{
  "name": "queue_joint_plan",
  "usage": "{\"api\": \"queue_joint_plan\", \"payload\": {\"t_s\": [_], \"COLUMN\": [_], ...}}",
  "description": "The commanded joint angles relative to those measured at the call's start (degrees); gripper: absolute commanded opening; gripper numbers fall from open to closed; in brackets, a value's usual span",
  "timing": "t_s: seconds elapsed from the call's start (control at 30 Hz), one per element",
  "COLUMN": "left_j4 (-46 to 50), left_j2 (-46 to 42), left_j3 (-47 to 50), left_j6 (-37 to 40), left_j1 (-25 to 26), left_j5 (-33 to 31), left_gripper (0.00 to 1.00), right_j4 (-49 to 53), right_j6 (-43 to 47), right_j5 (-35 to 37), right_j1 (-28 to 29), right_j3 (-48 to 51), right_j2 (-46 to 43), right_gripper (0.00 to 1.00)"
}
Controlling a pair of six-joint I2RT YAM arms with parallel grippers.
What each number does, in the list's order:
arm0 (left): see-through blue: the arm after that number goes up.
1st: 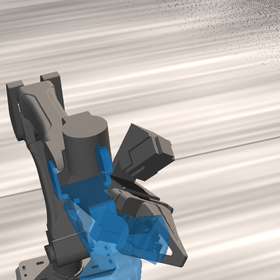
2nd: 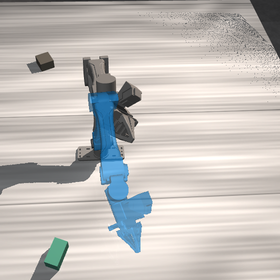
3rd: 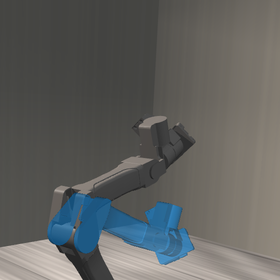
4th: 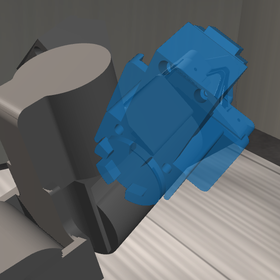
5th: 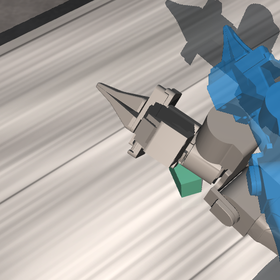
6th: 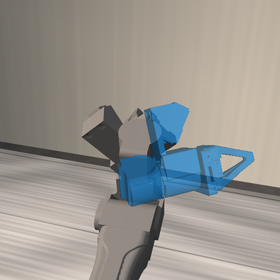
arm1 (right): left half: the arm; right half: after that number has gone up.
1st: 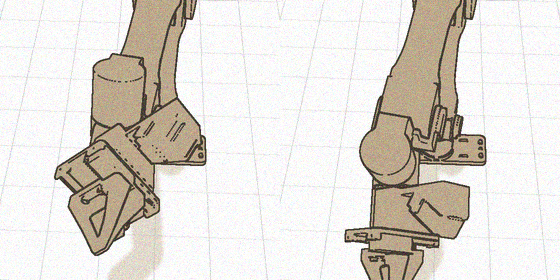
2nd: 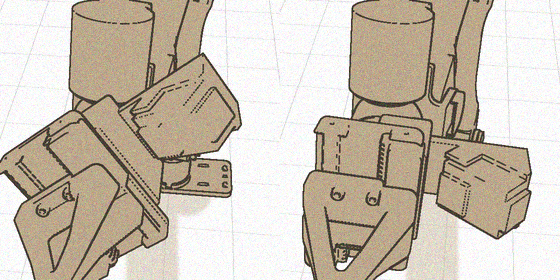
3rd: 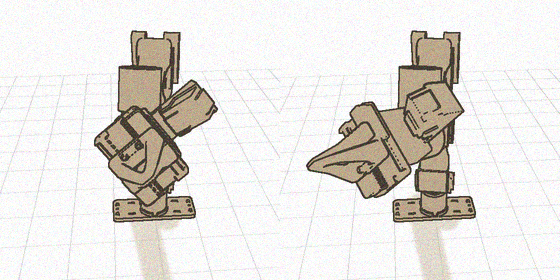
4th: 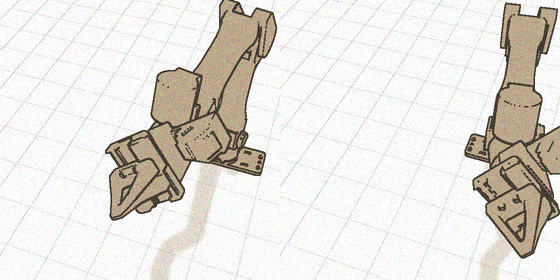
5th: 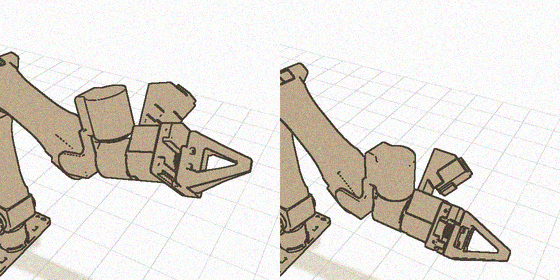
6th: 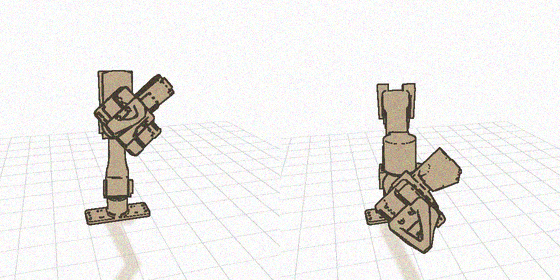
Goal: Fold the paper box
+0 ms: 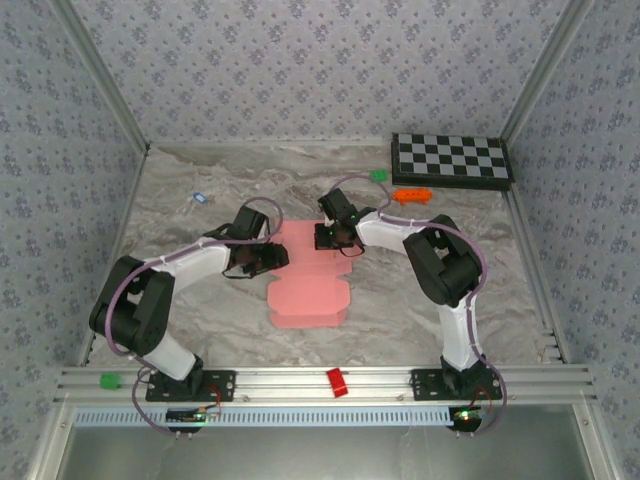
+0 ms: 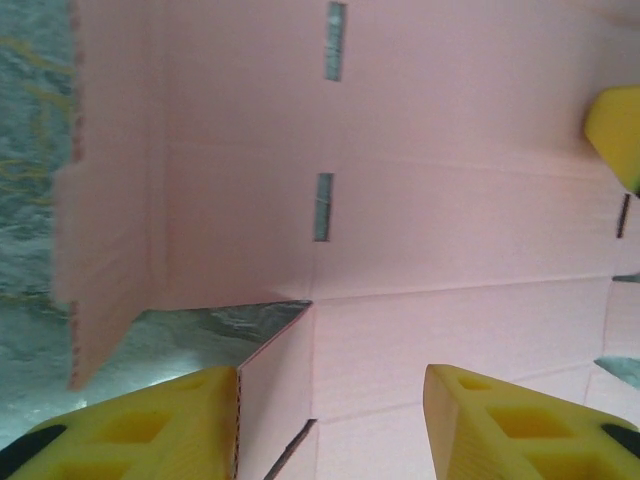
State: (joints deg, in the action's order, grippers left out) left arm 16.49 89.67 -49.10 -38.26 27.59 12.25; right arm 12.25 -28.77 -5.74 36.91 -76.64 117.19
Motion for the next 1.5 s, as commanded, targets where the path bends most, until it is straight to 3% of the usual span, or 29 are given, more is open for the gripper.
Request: {"api": "queue_joint_plan", "payload": {"t_s": [0.0, 0.57, 0.9, 1.1, 1.2, 1.37, 1.47], "left_j4": [-0.22, -1.29, 0.84, 4.25, 4.34, 4.07, 2.92], "left_j2": [-1.10, 4.77, -2.70, -8.11, -8.58, -5.12, -2.15], "left_j3": [-2.61, -4.60, -3.20, -4.09, -4.59, -5.00, -4.62], "left_j6": [2.46, 3.30, 4.65, 7.26, 7.73, 5.91, 4.31], "left_j1": [1.22, 4.98, 5.14, 7.72, 8.97, 11.55, 13.56], "left_j5": [0.70, -1.39, -9.56, -17.16, -16.49, -12.17, -9.85], "left_gripper": [0.51, 0.47, 0.48, 0.49, 0.39, 0.09, 0.00], "right_j4": [3.83, 3.98, 3.94, 3.72, 3.57, 2.83, 2.83], "right_j6": [-0.76, -1.27, -2.76, -4.29, -4.88, -5.63, -5.75], "right_j5": [1.94, 2.39, 3.35, 3.95, 4.41, 5.24, 5.78], "right_j1": [0.44, 0.43, 0.10, -0.36, -0.64, -0.83, -0.87], "right_j3": [1.43, 2.13, 3.59, 4.75, 5.23, 6.14, 6.59], "right_j2": [1.73, 1.05, 0.25, -0.38, -0.73, -1.65, -2.20], "right_gripper": [0.00, 0.00, 0.00, 0.00, 0.00, 0.00, 0.00]}}
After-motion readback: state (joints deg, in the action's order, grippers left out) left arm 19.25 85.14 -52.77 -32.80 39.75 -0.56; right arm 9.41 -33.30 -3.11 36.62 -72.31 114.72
